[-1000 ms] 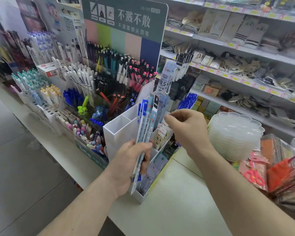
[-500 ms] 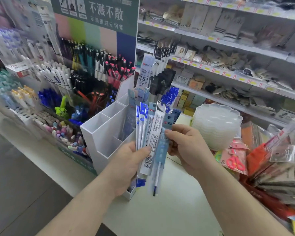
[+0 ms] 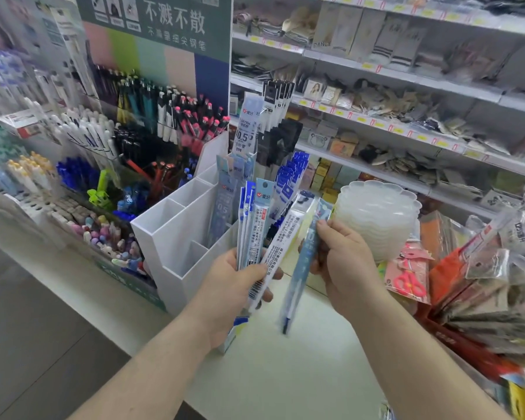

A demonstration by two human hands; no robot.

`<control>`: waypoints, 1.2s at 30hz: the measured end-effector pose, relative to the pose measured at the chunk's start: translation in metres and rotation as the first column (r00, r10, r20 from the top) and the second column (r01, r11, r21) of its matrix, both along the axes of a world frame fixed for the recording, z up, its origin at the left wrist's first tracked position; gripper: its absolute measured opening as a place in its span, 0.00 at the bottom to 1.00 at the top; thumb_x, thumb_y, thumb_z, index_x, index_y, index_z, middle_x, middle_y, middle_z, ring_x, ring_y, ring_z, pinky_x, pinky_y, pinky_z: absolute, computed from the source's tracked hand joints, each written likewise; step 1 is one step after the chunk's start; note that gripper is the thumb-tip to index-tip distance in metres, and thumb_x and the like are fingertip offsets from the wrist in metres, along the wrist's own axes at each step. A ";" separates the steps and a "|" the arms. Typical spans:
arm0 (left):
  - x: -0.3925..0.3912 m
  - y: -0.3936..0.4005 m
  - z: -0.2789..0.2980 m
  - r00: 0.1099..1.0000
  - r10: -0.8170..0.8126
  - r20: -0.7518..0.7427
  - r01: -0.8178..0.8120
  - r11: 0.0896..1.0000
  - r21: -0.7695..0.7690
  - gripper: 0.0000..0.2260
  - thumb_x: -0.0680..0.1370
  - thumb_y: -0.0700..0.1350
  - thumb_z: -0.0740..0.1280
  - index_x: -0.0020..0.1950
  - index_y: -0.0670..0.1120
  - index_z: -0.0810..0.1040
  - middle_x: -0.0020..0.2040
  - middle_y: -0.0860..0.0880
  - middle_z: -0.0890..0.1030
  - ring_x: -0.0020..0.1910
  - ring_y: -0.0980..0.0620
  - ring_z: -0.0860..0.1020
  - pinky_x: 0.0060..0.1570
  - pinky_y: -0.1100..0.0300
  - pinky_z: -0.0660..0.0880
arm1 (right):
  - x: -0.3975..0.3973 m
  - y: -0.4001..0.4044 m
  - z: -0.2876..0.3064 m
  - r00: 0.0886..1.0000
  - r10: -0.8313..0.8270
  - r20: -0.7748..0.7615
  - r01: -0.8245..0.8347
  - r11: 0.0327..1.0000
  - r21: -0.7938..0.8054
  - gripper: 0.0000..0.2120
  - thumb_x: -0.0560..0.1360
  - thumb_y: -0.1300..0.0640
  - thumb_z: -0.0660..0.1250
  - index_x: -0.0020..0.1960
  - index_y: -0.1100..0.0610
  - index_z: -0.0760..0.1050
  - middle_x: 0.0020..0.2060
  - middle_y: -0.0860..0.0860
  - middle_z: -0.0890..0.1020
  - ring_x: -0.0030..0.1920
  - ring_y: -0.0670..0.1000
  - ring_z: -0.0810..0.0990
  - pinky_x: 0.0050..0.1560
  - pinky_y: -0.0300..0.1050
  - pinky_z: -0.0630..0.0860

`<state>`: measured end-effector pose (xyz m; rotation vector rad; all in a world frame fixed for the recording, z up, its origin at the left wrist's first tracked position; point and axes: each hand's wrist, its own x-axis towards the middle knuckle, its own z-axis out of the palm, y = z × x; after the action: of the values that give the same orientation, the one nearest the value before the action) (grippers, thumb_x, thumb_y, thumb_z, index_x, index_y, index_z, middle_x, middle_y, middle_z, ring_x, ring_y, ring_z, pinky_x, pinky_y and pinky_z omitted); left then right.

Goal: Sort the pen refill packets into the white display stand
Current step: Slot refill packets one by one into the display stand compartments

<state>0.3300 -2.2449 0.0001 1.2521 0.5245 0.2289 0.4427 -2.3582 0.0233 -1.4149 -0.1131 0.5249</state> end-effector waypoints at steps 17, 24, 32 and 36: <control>0.000 0.005 0.000 0.968 -0.249 0.043 0.214 0.715 -0.665 0.03 0.73 0.44 0.61 0.44 0.48 0.74 0.27 0.51 0.66 0.16 0.57 0.62 0.20 0.69 0.57 | -0.011 0.005 0.000 0.987 0.163 0.001 -0.162 0.982 0.099 0.05 0.75 0.61 0.71 0.42 0.56 0.76 0.26 0.50 0.66 0.24 0.47 0.59 0.28 0.42 0.55; 0.003 0.006 -0.006 0.983 -0.126 -0.134 0.075 0.941 -0.329 0.07 0.80 0.45 0.61 0.52 0.44 0.76 0.33 0.46 0.77 0.22 0.52 0.70 0.20 0.67 0.60 | -0.012 0.008 0.006 0.986 0.165 0.024 -0.167 0.981 0.101 0.08 0.78 0.66 0.67 0.42 0.59 0.73 0.22 0.46 0.74 0.21 0.44 0.70 0.23 0.35 0.67; -0.009 0.024 -0.002 0.991 0.094 -0.095 -0.109 0.980 -0.165 0.13 0.83 0.44 0.56 0.53 0.41 0.79 0.35 0.43 0.79 0.30 0.43 0.79 0.19 0.65 0.63 | 0.010 -0.001 -0.003 1.000 -0.002 0.001 0.002 1.000 0.002 0.06 0.80 0.61 0.66 0.44 0.57 0.74 0.28 0.52 0.76 0.26 0.47 0.66 0.27 0.38 0.62; -0.012 0.028 0.001 0.992 0.113 -0.056 -0.114 0.993 -0.023 0.10 0.84 0.42 0.57 0.55 0.43 0.78 0.37 0.47 0.83 0.33 0.47 0.81 0.22 0.62 0.69 | 0.018 -0.006 -0.005 0.996 -0.069 0.049 0.071 0.997 -0.033 0.05 0.80 0.61 0.66 0.45 0.58 0.75 0.28 0.52 0.77 0.27 0.48 0.67 0.29 0.40 0.64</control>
<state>0.3184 -2.2165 0.0011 1.2068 0.6452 0.2831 0.4611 -2.3637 0.0182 -1.4601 -0.0925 0.4372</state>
